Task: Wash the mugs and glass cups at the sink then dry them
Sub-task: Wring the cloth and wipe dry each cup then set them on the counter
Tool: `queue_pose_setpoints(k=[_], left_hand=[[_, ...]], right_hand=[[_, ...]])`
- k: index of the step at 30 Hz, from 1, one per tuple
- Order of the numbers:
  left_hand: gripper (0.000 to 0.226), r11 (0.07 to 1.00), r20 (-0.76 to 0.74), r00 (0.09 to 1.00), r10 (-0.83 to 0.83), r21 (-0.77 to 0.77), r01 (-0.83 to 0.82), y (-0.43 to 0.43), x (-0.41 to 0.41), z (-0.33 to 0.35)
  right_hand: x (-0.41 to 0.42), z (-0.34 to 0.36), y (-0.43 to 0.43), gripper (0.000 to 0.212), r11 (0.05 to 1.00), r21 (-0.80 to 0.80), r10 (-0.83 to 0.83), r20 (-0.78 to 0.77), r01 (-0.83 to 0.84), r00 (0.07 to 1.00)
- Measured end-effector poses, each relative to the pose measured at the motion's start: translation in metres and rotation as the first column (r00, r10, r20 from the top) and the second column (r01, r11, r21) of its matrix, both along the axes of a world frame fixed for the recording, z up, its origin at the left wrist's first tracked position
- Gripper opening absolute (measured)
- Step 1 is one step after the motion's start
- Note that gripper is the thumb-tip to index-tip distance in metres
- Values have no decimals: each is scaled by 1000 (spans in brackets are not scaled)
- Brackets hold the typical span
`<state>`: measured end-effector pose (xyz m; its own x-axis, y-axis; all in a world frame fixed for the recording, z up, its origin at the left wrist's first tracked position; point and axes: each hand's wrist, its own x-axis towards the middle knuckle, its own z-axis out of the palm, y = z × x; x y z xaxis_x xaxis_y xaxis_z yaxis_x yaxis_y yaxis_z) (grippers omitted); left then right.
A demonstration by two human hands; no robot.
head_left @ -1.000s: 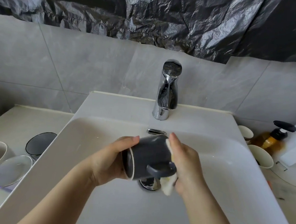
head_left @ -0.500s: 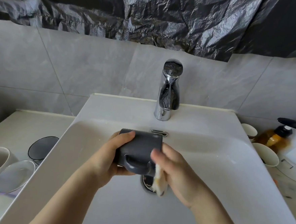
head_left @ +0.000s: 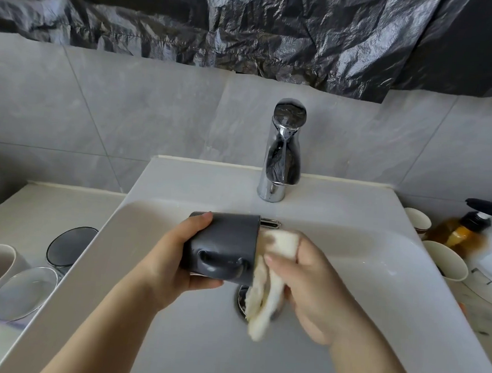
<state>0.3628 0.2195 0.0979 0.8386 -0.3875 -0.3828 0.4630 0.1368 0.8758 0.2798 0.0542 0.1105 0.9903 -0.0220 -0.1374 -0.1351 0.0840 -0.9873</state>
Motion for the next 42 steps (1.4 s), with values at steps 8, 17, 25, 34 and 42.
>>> queue_pose_setpoints(k=[8,17,25,34,42], left_hand=[[56,997,-21,998,-62,36,63,-6,-6,1],[67,994,-73,992,-103,14,104,0,-2,1],[47,999,-92,995,-42,17,44,2,2,2],[50,986,57,994,-93,141,84,-4,-5,1],[41,999,351,935,-45,34,35,-11,-9,-8]], right_hand=[[4,-16,21,68,984,139,123,-69,-113,990],[2,-18,19,56,883,-468,110,251,21,962],[1,-15,19,39,921,-387,128,212,-37,969],[5,-27,28,51,702,-678,278,-22,-218,960],[6,-12,14,66,791,532,318,65,-303,946]])
